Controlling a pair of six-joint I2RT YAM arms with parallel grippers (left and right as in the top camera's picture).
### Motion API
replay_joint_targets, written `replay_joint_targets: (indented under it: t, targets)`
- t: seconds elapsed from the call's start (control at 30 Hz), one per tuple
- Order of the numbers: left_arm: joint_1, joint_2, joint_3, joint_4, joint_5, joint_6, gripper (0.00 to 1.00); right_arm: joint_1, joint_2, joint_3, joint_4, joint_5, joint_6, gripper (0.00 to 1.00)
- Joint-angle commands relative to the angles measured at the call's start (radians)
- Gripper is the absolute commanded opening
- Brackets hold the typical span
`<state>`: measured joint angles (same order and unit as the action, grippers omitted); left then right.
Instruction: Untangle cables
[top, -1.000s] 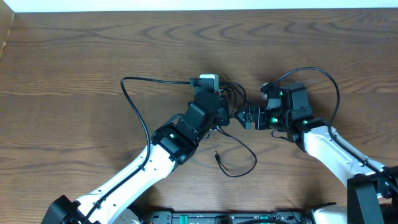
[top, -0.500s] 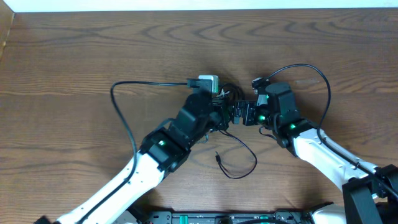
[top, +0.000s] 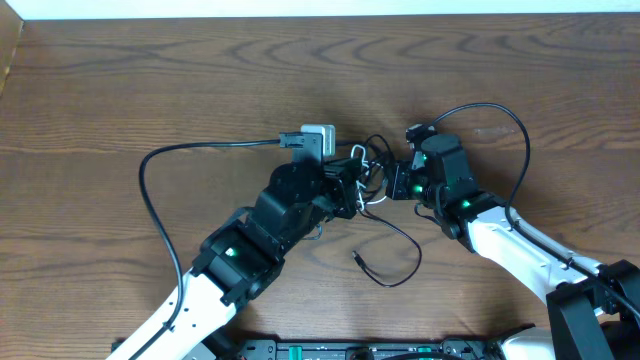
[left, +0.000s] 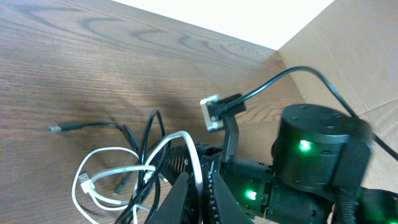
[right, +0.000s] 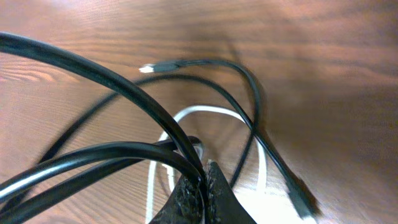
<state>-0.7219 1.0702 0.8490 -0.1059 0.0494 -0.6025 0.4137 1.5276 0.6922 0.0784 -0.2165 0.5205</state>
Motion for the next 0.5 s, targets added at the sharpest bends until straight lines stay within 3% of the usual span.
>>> replay_joint_targets:
  t: [0.0,0.3,0.47]
  targets:
    - [0.001,-0.04,0.018,-0.015,-0.063,0.01,0.07,-0.006,0.009,-0.001,-0.082,0.151,0.025,0.01]
    - [0.035,-0.147,0.018,-0.086,-0.286,0.087,0.08,-0.137,0.009,-0.001,-0.303,0.278,0.062,0.01]
    - [0.134,-0.183,0.018,-0.099,-0.302,0.105,0.08,-0.225,0.009,-0.001,-0.36,0.278,0.07,0.01]
